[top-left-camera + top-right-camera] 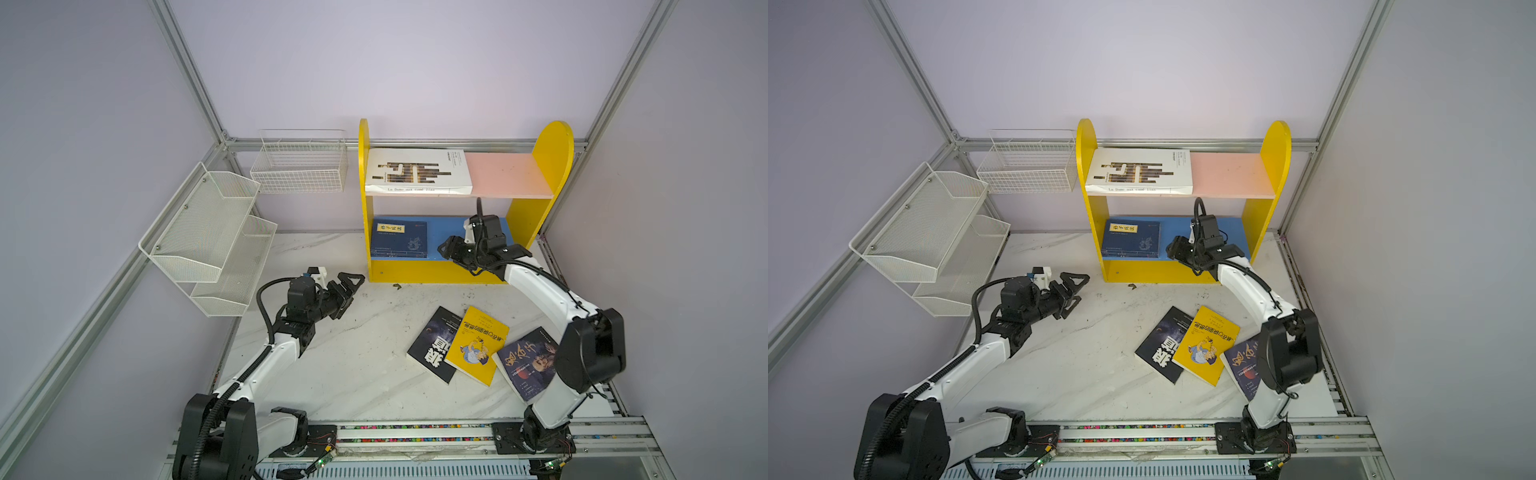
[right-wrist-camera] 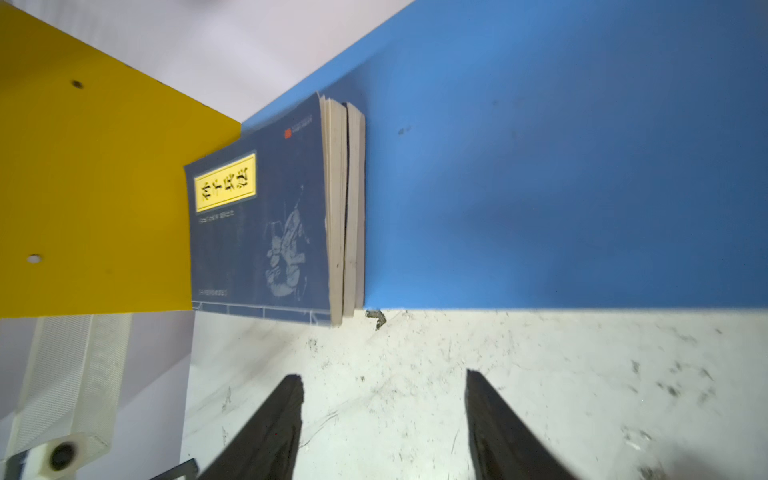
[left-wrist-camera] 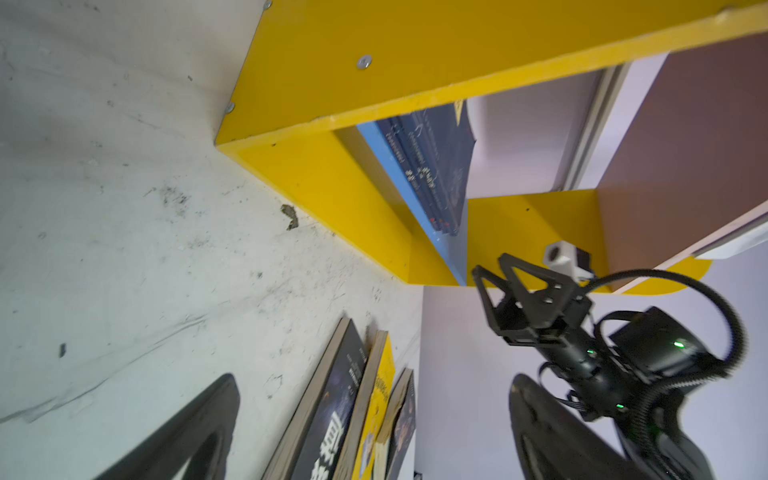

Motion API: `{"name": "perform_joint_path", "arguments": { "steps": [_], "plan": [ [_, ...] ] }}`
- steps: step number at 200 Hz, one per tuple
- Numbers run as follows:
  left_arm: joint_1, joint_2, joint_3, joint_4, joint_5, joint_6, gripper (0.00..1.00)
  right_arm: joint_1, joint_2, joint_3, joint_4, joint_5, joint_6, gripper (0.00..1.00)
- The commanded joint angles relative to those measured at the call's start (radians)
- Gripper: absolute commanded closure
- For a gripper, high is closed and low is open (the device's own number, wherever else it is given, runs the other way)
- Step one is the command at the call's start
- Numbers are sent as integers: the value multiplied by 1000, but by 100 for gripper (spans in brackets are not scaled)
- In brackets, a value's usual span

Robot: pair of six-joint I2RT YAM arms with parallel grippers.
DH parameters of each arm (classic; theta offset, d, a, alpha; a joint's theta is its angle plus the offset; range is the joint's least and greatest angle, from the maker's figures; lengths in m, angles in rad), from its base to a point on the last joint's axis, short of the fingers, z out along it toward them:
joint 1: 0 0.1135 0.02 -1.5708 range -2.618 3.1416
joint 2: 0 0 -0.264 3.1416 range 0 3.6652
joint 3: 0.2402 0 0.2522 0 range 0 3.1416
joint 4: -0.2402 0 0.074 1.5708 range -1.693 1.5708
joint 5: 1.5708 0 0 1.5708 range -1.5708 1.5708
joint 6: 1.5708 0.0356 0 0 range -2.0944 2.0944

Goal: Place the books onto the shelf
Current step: 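Open the right gripper and withdraw it from the blue tier, then lower both grippers onto the yellow cartoon book and grasp its edges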

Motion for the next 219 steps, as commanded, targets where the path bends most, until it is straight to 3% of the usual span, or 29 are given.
{"name": "perform_joint_path", "arguments": {
  "steps": [1, 43, 89, 169, 219],
  "plan": [
    [-80, -21, 132, -142, -20, 177, 0, 3, -170, -171, -51, 127, 71, 33],
    [-334, 106, 238, -194, -65, 296, 0, 1, -430, -483, -189, 273, 250, 31],
    [-529, 347, 392, -194, -113, 364, 0, -2, -597, -683, -234, 291, 353, 30],
    [-655, 649, 594, -150, -97, 343, 2, -4, -865, -818, -397, 310, 448, 30],
    [-705, 802, 682, -143, -60, 301, 5, -4, -826, -879, -308, 352, 495, 25]
  ]
}}
